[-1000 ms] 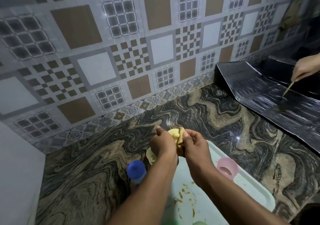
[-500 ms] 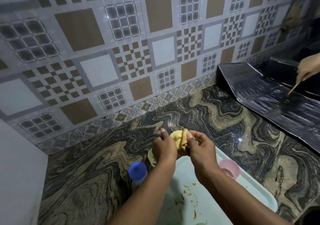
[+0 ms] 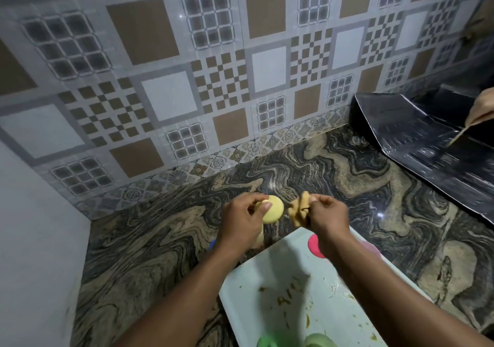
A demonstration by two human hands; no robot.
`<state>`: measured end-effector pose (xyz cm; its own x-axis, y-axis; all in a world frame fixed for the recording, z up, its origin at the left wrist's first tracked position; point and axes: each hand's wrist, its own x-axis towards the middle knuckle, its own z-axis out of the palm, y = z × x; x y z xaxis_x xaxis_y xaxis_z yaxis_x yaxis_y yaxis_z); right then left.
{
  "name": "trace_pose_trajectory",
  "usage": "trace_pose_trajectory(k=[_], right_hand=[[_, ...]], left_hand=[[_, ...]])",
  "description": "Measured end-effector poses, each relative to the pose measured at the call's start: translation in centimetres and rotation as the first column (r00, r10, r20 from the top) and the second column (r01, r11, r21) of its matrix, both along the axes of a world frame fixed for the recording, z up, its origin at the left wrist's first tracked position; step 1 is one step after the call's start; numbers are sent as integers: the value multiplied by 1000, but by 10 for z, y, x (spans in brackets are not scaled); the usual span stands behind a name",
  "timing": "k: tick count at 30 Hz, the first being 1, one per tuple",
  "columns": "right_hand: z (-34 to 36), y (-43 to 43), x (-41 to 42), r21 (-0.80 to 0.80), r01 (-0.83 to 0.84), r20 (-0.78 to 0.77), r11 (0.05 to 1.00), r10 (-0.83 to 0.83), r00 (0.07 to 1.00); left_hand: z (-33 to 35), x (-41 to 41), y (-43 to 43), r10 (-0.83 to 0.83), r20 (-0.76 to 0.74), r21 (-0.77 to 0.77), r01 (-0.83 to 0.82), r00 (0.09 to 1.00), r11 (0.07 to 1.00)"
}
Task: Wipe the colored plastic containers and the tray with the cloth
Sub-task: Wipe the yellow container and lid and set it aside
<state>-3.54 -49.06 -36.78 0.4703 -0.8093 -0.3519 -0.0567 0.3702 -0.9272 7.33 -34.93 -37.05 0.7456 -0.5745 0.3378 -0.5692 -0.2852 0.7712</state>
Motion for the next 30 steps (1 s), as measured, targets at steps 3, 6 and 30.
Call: trace_pose_trajectory(k=[3, 6, 30], right_hand=[[2, -19, -14, 274, -14, 92, 962, -12, 996], [-8, -24, -21, 411, -99, 119, 906, 54, 991], [-33, -8, -15, 446, -327, 107, 833, 314, 944]], left_hand=[[-13, 25, 17, 47, -38, 101, -43, 998, 994], [-28, 38, 25, 29, -2, 233, -28, 1000, 972], [-53, 44, 17, -98, -3, 420, 90, 995, 903]])
